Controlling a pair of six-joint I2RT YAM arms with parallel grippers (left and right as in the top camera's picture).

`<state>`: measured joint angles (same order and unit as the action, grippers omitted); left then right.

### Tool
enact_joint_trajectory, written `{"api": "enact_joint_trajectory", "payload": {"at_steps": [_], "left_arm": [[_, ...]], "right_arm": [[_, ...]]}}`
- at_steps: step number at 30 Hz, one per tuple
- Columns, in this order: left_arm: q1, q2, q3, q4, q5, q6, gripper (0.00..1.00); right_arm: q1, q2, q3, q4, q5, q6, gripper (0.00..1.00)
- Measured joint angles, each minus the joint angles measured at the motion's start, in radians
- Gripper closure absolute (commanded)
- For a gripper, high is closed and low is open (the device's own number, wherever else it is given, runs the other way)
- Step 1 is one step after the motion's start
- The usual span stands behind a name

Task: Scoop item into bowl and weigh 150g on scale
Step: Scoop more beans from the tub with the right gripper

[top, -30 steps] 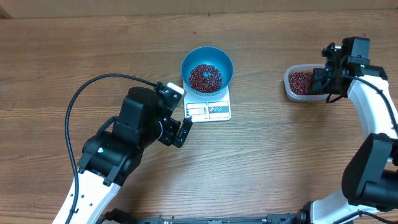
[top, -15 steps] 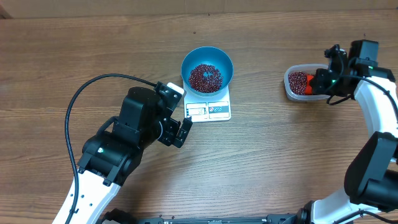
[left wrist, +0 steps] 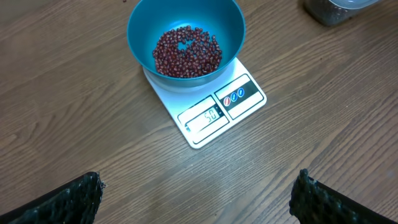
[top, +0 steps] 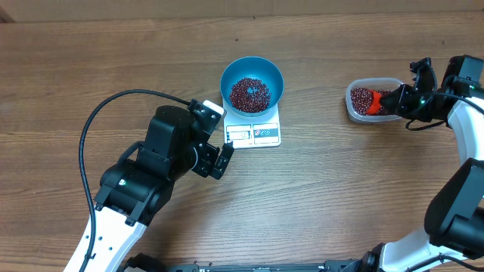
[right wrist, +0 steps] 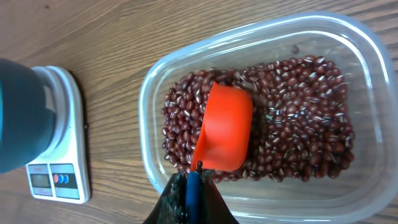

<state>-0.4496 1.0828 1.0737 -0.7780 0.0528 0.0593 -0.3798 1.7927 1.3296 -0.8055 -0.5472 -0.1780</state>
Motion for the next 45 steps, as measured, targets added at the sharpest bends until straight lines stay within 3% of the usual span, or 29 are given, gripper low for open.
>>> {"api": "enact_joint_trajectory", "payload": {"at_steps": [28, 45], "left_arm": [[0.0, 0.0, 0.0, 0.0, 0.0, 0.0, 0.0], [0.0, 0.0, 0.0, 0.0, 0.0, 0.0, 0.0]], "right_arm": [[-0.072, 0.0, 0.0, -0.033, -0.107, 0.006, 0.96], [-0.096, 0.044, -0.048, 0.03, -0.148, 0.036, 0.96]]}}
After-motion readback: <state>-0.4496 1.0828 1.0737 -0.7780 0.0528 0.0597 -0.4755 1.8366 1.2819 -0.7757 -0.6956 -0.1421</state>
